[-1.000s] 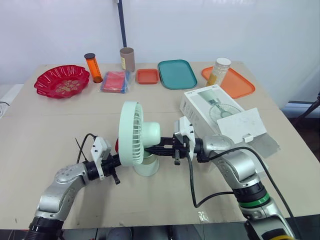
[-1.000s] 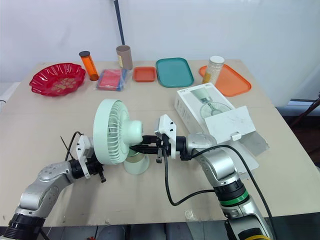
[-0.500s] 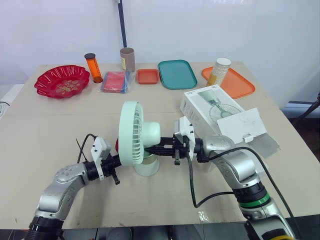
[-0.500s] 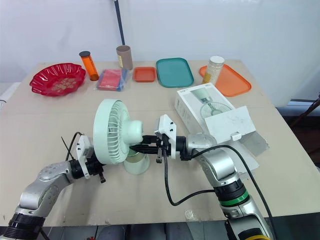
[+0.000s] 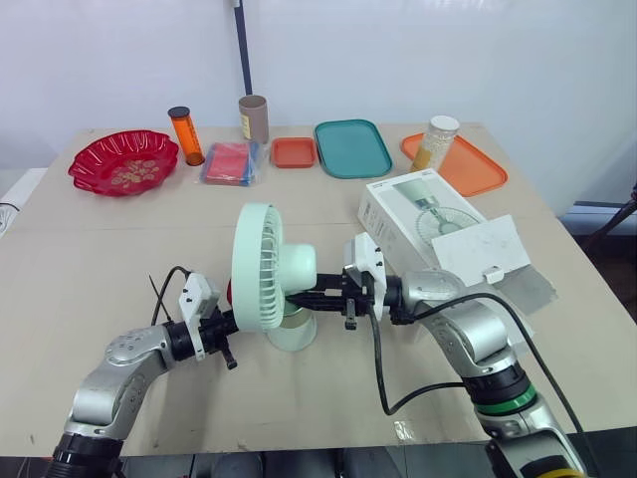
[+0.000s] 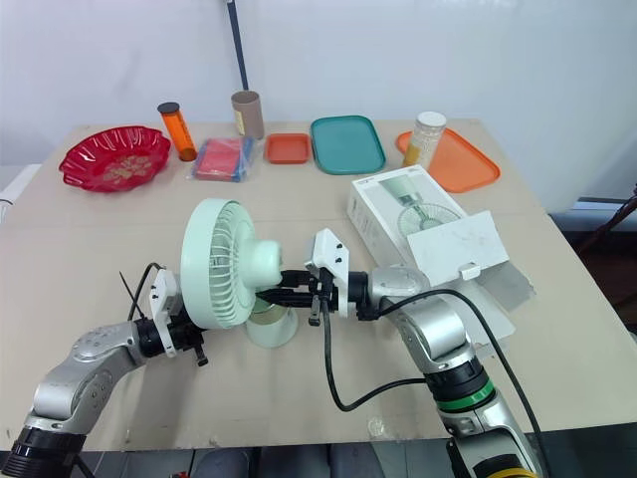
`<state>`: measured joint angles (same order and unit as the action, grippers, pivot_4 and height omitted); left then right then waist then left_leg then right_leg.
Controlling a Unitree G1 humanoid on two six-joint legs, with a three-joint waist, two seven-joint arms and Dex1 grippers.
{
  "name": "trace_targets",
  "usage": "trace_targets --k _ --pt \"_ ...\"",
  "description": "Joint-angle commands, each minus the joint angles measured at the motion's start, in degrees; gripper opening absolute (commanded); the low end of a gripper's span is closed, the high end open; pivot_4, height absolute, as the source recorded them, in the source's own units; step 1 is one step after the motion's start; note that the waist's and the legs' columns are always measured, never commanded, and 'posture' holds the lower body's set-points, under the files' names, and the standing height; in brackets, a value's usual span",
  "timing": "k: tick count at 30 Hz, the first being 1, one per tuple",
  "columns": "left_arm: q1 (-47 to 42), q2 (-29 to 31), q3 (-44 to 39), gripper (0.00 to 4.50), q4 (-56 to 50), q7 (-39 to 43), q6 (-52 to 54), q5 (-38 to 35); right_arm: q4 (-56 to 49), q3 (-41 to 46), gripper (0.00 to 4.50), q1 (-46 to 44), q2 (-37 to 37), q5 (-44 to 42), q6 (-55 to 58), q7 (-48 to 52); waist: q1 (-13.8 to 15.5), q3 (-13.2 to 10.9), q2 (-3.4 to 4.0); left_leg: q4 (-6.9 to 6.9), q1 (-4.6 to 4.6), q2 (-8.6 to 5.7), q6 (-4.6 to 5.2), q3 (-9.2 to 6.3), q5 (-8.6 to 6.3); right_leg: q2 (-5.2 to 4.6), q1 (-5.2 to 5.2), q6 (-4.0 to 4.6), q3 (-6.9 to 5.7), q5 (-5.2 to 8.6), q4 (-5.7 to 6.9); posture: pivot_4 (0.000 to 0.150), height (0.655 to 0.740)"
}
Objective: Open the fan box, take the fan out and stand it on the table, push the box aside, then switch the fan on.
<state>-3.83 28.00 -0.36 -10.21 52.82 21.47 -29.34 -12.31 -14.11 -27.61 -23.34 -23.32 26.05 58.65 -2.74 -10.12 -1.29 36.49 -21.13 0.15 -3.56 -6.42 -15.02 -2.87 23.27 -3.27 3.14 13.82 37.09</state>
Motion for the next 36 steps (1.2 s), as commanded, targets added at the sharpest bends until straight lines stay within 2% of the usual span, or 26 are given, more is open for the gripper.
trace_targets --k 1,26,36 --pt "-0.32 -0.09 1.55 0.05 -2.72 1.85 0.01 -1.05 -1.24 -0.73 0.41 -0.56 0.52 0.79 0.37 -1.71 0.00 0.00 0.00 0.00 0.00 0.00 0.00 0.00 0.00 0.00 0.00 0.00 0.00 0.00 0.00 0.150 0.7400" --pt "-0.63 0.13 0.19 0.05 -2.34 1.36 -0.64 -0.70 -0.83 -0.72 0.41 -0.64 -0.19 0.80 0.27 -0.63 0.01 0.00 0.00 0.00 0.00 0.00 0.00 0.00 0.00 0.00 0.00 0.00 -0.01 0.00 0.00 0.150 0.7400" --pt "-0.71 3.54 -7.65 0.05 -0.74 -0.60 -0.41 -2.38 -1.04 2.72 0.41 -1.71 -2.61 -2.14 0.38 1.51 0.03 0.00 0.00 0.00 -0.03 0.00 0.00 -0.01 0.00 -0.01 0.02 0.00 -0.01 0.00 0.00 0.150 0.7400"
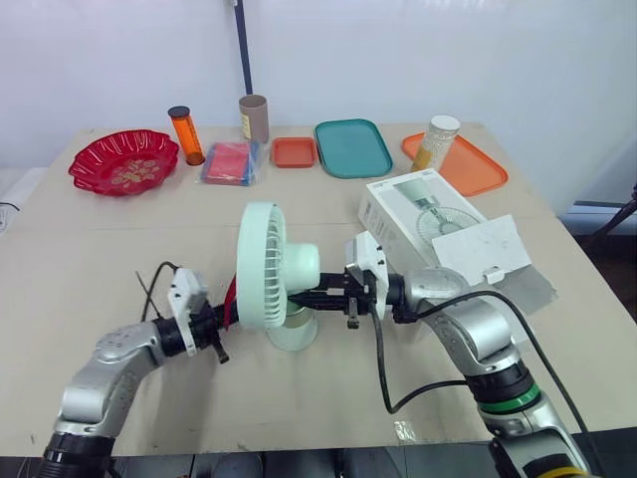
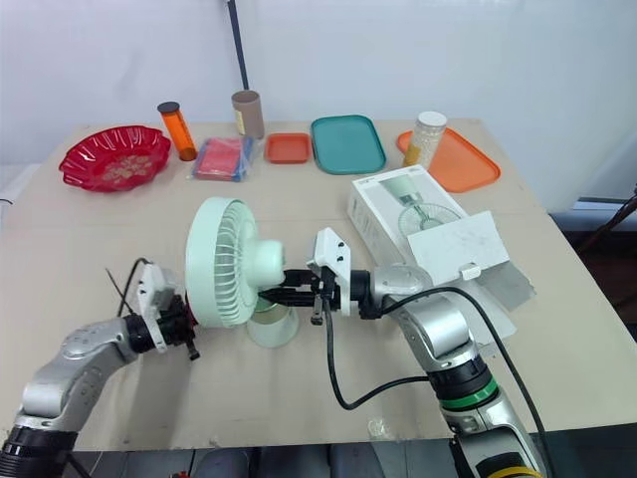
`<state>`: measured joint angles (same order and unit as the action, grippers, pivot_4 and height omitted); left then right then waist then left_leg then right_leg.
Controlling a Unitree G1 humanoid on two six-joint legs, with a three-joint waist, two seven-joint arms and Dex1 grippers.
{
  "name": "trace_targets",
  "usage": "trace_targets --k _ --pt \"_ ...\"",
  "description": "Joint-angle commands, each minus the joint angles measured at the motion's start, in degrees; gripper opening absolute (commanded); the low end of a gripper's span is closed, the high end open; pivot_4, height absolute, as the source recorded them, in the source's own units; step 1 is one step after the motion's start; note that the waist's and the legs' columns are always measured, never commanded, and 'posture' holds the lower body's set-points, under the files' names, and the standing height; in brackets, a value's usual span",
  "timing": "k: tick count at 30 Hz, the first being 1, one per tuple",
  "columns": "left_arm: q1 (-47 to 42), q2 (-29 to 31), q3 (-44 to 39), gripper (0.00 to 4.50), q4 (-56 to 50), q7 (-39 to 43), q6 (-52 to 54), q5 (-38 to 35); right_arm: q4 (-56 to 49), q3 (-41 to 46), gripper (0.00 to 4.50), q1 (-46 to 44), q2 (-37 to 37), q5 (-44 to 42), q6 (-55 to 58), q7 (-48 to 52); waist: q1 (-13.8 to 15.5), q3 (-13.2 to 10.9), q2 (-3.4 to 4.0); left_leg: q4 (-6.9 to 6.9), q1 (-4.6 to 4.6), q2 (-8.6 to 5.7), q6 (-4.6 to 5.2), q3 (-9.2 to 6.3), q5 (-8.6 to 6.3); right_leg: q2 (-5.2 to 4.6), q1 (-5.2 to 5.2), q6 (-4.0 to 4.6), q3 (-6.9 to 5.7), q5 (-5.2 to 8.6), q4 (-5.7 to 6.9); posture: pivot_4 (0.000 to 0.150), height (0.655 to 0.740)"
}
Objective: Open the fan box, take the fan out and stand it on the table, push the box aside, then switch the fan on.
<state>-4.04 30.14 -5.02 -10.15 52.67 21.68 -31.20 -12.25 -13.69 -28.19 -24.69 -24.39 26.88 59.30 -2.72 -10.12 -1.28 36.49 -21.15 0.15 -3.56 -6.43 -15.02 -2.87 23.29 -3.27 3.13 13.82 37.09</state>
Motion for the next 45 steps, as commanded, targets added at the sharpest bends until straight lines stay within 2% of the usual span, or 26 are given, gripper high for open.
trace_targets --k 1,9,12,13,14,15,20,22,31,39,45 --pt "-0.51 1.70 -3.38 0.05 -0.72 -0.59 -0.85 -0.37 -1.14 2.41 0.41 -1.09 -1.59 -1.29 -0.54 1.16 0.01 0.00 0.00 0.00 -0.01 -0.01 0.00 0.00 0.00 -0.01 0.00 -0.01 0.00 0.00 -0.01 0.150 0.7400" --pt "0.34 4.63 -8.80 0.05 -3.67 -0.94 0.82 -3.64 1.26 5.66 0.41 -3.49 -3.75 -2.48 -0.91 1.08 0.09 -0.01 -0.01 0.01 -0.04 -0.03 0.00 -0.01 0.00 -0.04 0.01 -0.03 -0.01 0.02 -0.01 0.150 0.7400" --pt "1.11 4.44 -10.83 0.84 -5.13 -1.44 1.09 -5.69 2.61 7.14 0.41 -4.90 -4.53 -2.71 -0.68 0.87 0.07 -0.01 -0.01 0.01 -0.05 -0.03 0.00 0.00 0.00 -0.04 0.02 -0.03 -0.01 0.02 -0.02 0.150 0.7400" --pt "1.54 4.49 -11.09 1.23 -5.64 -1.55 1.13 -5.94 2.91 7.47 0.41 -5.23 -4.75 -2.74 -0.62 0.82 0.07 -0.02 -0.01 0.00 -0.06 -0.03 0.00 0.00 0.00 -0.04 0.04 -0.03 -0.01 0.02 -0.01 0.150 0.7400" --pt "1.95 4.55 -11.21 1.38 -6.09 -1.65 1.15 -6.04 3.18 7.67 0.41 -5.48 -4.89 -2.73 -0.62 0.78 0.06 -0.02 0.00 0.00 -0.07 -0.03 0.00 0.00 0.00 -0.04 0.06 -0.03 -0.01 0.02 -0.01 0.150 0.7400" --pt "2.45 4.29 -11.58 1.83 -6.79 -2.00 1.25 -6.55 3.63 7.93 0.41 -5.87 -4.89 -2.71 -0.55 0.53 -0.02 -0.02 0.00 -0.01 -0.07 -0.03 0.00 0.00 0.00 -0.04 0.06 -0.03 -0.01 0.02 -0.01 0.150 0.7400" --pt "6.09 3.84 -12.93 3.54 -11.45 -3.94 2.48 -9.51 6.11 8.28 0.41 -7.77 -4.00 -2.22 -0.89 -0.75 -0.01 -0.02 0.00 -0.01 -0.06 0.00 0.00 0.02 0.00 -0.02 0.07 -0.01 0.01 0.01 -0.01 0.150 0.7400" --pt "7.62 4.08 -13.28 4.41 -12.56 -4.11 2.81 -10.20 7.10 8.37 0.41 -8.82 -2.94 -2.49 -0.99 -1.44 0.00 -0.02 0.00 -0.01 -0.07 0.00 0.00 0.02 0.00 -0.02 0.06 -0.01 0.01 0.01 -0.01 0.150 0.7400" --pt "11.60 5.31 -15.56 4.48 -12.68 -6.60 4.75 -10.19 15.74 4.64 0.41 -13.69 5.63 1.75 -6.40 -3.37 0.03 -0.02 0.01 -0.02 -0.05 0.08 0.00 0.06 0.00 0.04 0.09 0.05 0.02 -0.02 0.00 0.150 0.7400" --pt "11.91 5.27 -15.50 4.48 -14.01 -6.83 4.59 -10.80 28.42 3.26 0.41 -18.26 9.66 7.14 -13.43 -3.07 -0.02 -0.03 0.01 -0.01 -0.06 0.06 0.00 0.07 0.00 0.02 0.10 0.05 0.03 -0.03 -0.01 0.150 0.7400" --pt "11.79 5.06 -14.63 4.48 -14.13 -7.08 4.20 -10.22 33.36 3.38 0.41 -19.32 11.37 8.29 -16.10 -2.08 -0.23 -0.02 0.01 -0.02 0.00 0.16 0.00 0.11 0.00 0.11 0.10 0.13 0.03 -0.08 0.00 0.150 0.7400"
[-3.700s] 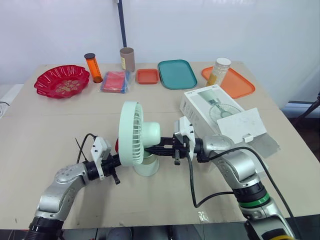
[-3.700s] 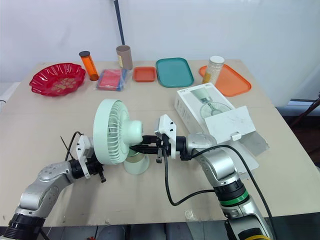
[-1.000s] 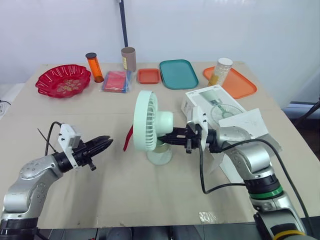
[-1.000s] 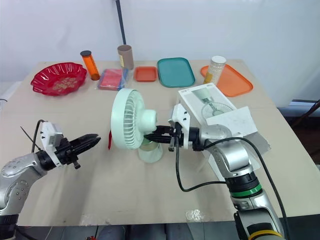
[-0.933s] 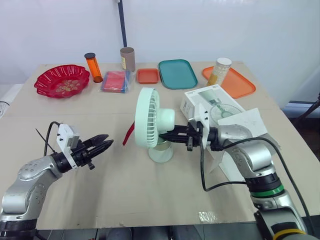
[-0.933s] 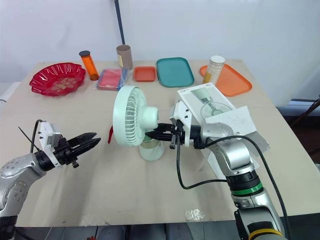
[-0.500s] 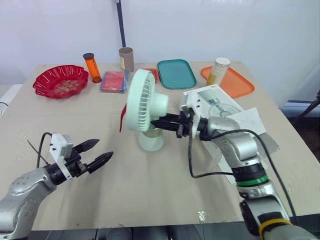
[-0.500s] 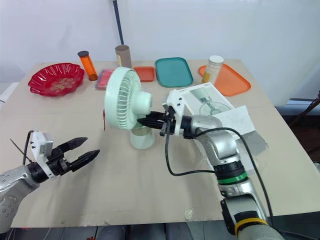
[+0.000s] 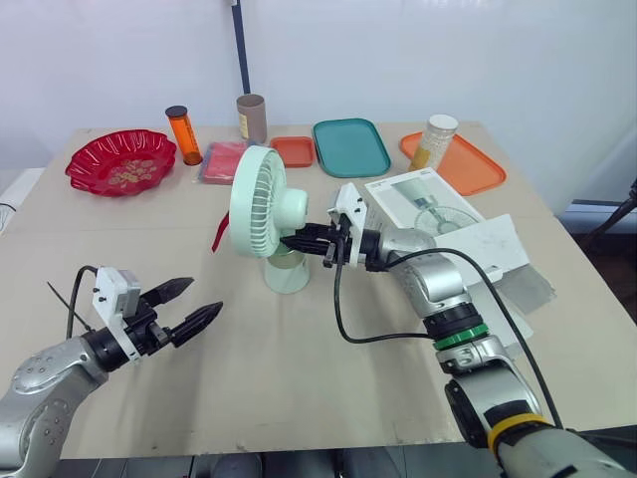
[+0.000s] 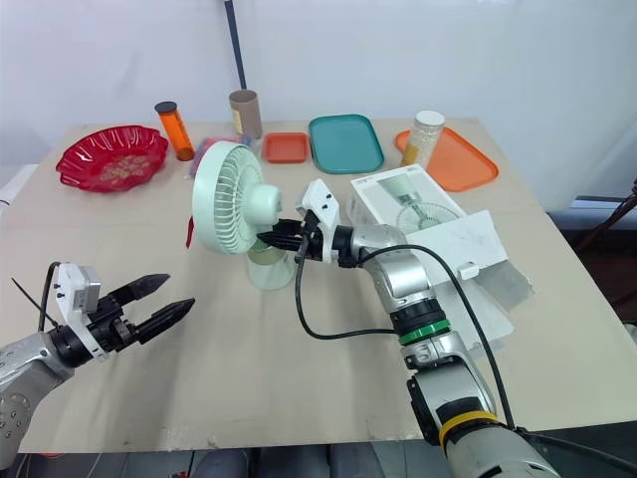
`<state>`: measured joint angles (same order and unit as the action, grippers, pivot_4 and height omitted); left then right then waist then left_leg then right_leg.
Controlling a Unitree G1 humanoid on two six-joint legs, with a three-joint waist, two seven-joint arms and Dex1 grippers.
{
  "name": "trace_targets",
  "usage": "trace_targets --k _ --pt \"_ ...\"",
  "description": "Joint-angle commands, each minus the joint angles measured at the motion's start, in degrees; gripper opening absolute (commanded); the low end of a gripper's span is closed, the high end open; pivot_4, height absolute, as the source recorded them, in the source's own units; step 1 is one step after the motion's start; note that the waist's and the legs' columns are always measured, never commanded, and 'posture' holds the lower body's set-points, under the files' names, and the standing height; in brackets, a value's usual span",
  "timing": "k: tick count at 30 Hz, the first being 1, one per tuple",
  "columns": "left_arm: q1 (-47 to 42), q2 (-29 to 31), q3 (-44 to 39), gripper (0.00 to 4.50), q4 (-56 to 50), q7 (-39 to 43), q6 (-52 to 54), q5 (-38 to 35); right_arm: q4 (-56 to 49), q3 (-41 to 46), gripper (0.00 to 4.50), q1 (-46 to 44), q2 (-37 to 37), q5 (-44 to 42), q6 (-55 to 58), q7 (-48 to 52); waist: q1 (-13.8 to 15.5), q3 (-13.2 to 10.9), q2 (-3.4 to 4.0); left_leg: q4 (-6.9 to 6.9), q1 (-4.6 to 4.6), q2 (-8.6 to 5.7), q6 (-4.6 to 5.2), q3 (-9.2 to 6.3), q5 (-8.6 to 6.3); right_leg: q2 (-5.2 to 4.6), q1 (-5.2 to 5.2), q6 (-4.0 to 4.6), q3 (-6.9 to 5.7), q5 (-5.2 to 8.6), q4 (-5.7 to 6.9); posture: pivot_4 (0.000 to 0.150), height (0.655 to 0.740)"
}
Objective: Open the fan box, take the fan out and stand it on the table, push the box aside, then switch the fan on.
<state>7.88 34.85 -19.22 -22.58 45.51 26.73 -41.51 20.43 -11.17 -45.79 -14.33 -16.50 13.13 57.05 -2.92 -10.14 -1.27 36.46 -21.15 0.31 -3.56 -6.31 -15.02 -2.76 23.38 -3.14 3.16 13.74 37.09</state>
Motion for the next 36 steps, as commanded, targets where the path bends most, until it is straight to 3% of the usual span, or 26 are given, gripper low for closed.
trace_targets --k 1,4,13,22,31,36 --pt "-0.12 0.35 -0.27 4.48 -1.65 0.08 -0.98 0.33 1.16 0.75 0.41 -1.71 1.17 0.66 -2.69 0.24 -0.12 0.00 0.00 0.00 0.01 0.02 0.00 0.01 0.00 0.02 0.00 0.01 0.01 -0.01 0.00 0.150 0.7400" --pt "-0.01 0.31 0.23 4.48 -1.54 0.17 -1.47 1.05 1.78 0.43 0.41 -1.57 1.32 1.22 -3.11 0.56 -0.24 0.00 0.00 0.00 0.07 0.13 0.00 0.04 0.00 0.14 -0.02 0.08 0.04 -0.05 0.01 0.150 0.7400" --pt "-0.06 -0.48 1.47 4.50 -1.90 -0.07 -2.32 1.86 -1.81 0.87 4.42 -0.42 -0.17 0.56 -1.72 2.94 -0.20 0.00 0.01 0.00 0.04 0.25 0.00 0.06 -0.01 0.27 0.01 0.12 0.06 -0.07 -0.02 0.150 0.7400" --pt "-2.98 0.64 2.31 4.50 -0.81 1.18 -2.44 1.49 -13.94 3.87 4.42 5.17 -8.70 -1.72 3.77 4.40 0.18 0.00 0.01 0.00 0.03 0.25 0.00 0.06 -0.01 0.26 0.00 0.11 0.06 -0.06 -0.03 0.150 0.7400" --pt "-6.07 2.55 3.95 4.50 2.68 5.14 -4.26 4.18 -38.45 10.98 4.42 16.18 -17.55 -6.73 19.45 -4.55 0.14 0.00 0.01 -0.01 0.01 0.26 0.04 0.04 -0.04 0.29 0.00 0.10 0.06 -0.01 -0.03 0.150 0.7400" --pt "-9.80 2.23 5.01 4.50 6.25 6.14 -7.08 6.46 -46.94 15.94 4.42 22.39 -19.94 -10.86 26.91 -9.55 0.32 0.00 0.01 0.04 0.01 0.24 0.04 0.05 -0.04 0.30 -0.04 0.08 0.09 0.00 -0.04 0.150 0.7400"
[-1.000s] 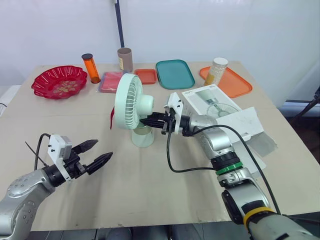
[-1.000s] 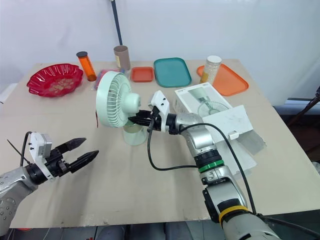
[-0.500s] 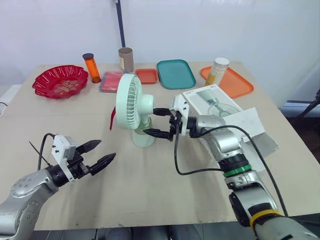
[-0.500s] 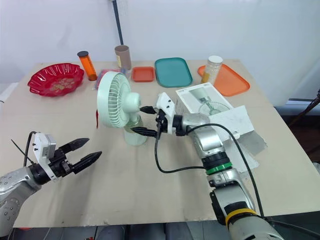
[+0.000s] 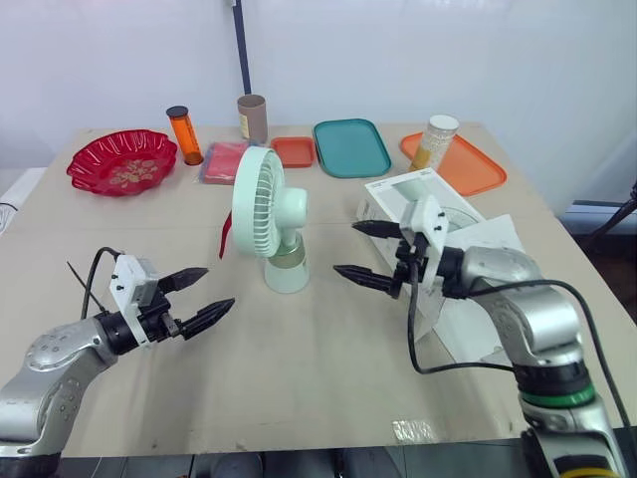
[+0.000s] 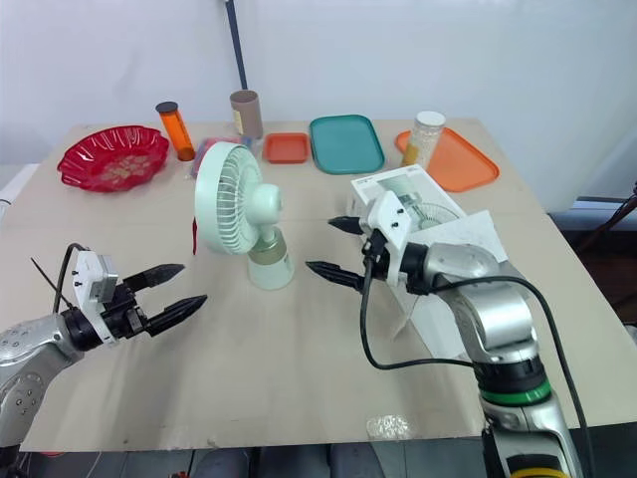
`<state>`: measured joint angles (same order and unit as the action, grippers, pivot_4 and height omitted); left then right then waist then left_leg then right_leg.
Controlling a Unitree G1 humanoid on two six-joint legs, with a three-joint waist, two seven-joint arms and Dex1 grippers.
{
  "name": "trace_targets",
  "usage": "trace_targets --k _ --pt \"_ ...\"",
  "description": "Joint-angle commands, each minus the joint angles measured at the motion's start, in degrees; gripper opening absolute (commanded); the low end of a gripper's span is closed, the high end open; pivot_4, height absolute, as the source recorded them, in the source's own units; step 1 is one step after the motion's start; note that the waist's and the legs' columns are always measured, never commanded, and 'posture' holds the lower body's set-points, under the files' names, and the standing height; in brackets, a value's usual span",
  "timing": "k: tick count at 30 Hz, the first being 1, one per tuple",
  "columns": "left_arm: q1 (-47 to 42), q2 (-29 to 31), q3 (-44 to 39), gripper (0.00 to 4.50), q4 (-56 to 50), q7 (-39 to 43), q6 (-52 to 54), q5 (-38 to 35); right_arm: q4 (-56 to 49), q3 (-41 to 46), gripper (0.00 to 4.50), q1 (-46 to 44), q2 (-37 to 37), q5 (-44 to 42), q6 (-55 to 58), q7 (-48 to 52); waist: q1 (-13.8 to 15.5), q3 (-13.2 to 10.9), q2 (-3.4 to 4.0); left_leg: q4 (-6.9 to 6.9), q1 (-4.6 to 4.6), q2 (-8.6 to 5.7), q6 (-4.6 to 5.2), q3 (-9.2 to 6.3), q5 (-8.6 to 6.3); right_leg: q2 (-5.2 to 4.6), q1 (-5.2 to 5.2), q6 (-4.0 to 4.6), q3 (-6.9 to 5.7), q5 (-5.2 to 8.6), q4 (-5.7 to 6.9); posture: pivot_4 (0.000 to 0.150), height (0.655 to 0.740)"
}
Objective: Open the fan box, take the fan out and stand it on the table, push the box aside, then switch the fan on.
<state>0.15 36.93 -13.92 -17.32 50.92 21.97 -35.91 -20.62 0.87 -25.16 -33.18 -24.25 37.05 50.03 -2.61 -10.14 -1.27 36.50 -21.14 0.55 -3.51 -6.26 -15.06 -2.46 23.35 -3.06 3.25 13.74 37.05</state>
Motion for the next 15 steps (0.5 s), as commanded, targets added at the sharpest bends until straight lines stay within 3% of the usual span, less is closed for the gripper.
trace_targets --k 1,7,15 --pt "-2.73 0.24 -0.11 4.50 1.70 0.99 -2.91 1.37 -6.42 4.90 4.42 2.98 -0.90 -3.36 3.74 -4.04 0.01 0.01 -0.01 0.00 0.00 0.00 0.00 0.00 0.00 0.00 0.00 0.00 0.00 0.00 0.00 0.150 0.7400" --pt "-4.18 -0.45 -0.66 4.50 3.68 0.42 -5.20 2.91 -5.87 5.37 4.42 6.63 0.88 -2.48 2.39 -9.42 -0.13 0.00 0.00 -0.03 0.01 0.03 0.01 0.03 0.00 0.06 0.03 0.00 0.05 0.00 0.00 0.150 0.7400" --pt "-2.07 -1.08 0.08 4.50 4.26 0.25 -6.00 4.16 -3.80 2.83 4.42 9.39 1.44 -1.50 -1.41 -9.40 -0.11 0.00 0.00 -0.02 0.02 0.05 0.01 0.02 0.00 0.07 0.02 0.00 0.05 0.00 0.00 0.150 0.7400"
